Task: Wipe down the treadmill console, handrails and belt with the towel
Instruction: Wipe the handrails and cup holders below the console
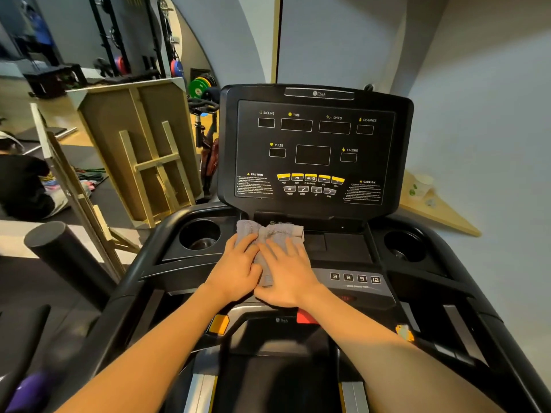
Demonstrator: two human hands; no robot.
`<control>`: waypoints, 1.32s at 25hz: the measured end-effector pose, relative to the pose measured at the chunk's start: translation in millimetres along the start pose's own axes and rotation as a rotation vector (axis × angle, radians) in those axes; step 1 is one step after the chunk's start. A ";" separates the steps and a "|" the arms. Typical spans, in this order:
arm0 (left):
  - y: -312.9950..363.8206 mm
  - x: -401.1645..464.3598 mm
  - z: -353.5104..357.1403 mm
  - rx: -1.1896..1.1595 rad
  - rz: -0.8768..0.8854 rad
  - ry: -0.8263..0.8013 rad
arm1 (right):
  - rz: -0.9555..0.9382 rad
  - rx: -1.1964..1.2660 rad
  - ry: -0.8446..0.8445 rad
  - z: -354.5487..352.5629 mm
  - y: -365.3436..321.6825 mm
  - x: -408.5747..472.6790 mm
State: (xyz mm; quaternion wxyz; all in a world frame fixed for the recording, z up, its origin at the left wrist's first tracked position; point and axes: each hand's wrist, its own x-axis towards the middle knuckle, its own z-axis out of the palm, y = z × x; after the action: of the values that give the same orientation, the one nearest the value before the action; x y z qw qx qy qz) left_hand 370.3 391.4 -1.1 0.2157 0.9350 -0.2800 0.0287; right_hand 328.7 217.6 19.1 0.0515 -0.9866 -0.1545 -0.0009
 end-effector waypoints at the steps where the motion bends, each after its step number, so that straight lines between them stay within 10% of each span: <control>1: 6.2 -4.1 -3.3 -0.013 -0.007 0.003 | -0.006 0.001 0.014 1.2 -2.0 -4.6; 19: 27.8 -97.3 5.5 0.024 0.021 0.162 | 0.070 -0.039 0.162 12.9 -55.9 -79.1; 33: 181.9 -15.8 111.9 0.266 0.159 0.038 | 0.298 -0.089 0.188 16.5 122.7 -167.6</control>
State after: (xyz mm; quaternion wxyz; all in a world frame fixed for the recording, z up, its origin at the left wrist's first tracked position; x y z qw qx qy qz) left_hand 252.1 216.1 -34.8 0.0920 0.9295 -0.3427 0.1001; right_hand 206.3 52.0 -12.7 0.0217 -0.9955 -0.0010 -0.0923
